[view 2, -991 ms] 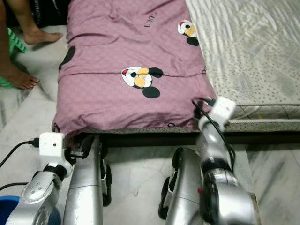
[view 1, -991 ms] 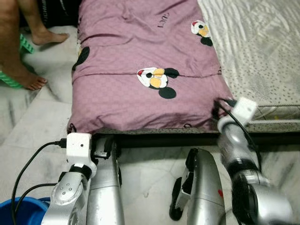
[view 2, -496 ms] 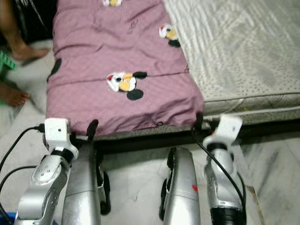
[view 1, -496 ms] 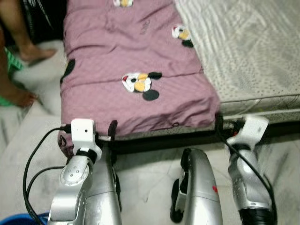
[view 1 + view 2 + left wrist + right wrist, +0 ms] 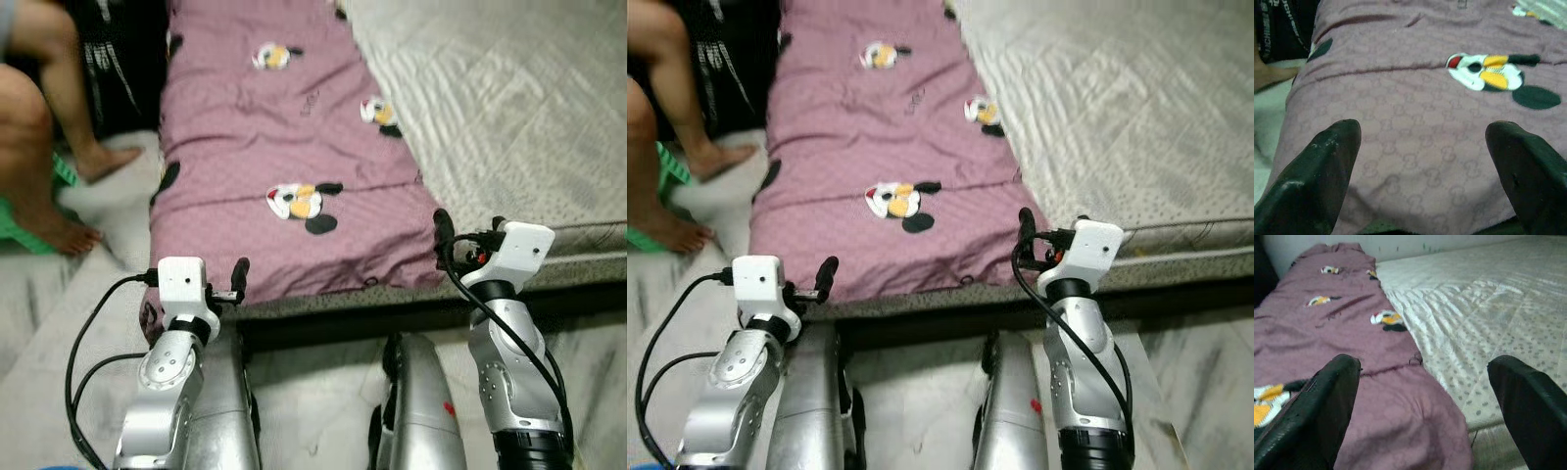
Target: Clean up the room
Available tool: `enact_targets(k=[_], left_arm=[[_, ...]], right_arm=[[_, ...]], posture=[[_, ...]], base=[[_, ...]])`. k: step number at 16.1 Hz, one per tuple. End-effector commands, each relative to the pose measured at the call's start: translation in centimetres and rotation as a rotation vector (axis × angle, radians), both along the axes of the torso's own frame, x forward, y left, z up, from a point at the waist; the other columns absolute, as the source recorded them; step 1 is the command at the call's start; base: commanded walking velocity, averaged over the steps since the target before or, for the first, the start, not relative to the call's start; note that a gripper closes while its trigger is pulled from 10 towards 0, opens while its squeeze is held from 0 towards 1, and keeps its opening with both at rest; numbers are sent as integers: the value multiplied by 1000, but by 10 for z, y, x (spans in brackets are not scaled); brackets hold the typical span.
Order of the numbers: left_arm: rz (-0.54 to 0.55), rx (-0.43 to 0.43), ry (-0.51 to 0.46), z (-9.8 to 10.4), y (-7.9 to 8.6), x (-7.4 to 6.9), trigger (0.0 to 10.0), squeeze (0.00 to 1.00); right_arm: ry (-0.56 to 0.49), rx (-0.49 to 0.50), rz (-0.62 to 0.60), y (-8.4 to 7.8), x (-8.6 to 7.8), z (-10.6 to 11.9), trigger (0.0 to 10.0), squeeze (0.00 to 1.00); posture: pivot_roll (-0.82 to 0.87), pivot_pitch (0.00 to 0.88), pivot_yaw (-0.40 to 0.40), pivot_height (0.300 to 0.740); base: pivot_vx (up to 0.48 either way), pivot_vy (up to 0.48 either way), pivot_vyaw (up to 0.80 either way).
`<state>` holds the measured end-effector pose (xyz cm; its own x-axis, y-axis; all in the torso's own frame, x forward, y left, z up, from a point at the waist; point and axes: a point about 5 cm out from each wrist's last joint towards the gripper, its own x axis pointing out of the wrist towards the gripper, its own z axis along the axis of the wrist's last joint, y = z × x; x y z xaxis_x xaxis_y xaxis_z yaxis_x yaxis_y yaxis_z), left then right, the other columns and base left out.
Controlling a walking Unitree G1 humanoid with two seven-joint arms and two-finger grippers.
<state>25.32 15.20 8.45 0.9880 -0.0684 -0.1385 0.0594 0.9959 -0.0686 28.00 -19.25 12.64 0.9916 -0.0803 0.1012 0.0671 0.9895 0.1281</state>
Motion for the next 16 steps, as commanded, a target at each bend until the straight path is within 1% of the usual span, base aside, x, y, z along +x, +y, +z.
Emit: enact_targets(k=[1,4,7,10,12,16], left_arm=[[2,4,-14,1,2,2,10000,0],[-9,-1,-47,6,-2,15,10000,0],[-23,0,-52,4,-4,19,10000,0],[-14,-4,-53,2,-4,20,10000,0],[-13,-5,-56,2,-4,21,10000,0],[-12,-5,-62,1,-5,22,10000,0]], right_arm=[[-7,-5,7,1,1,3,10000,0],[-22,-10,0,0,7,8,10000,0],[-24,-13,-5,-1,8,8,10000,0],[-22,-18,-11,-2,7,7,10000,0],[-24,-19,-6,0,8,8,10000,0],[-22,-24,3,1,9,8,10000,0]], posture=[[-16,32,36,613],[-25,17,42,651],[-40,6,49,679],[-43,0,48,717],[-43,0,45,740],[-44,0,39,740]], base=[[0,0,0],[0,0,0],[0,0,0],[0,0,0],[0,0,0],[0,0,0]])
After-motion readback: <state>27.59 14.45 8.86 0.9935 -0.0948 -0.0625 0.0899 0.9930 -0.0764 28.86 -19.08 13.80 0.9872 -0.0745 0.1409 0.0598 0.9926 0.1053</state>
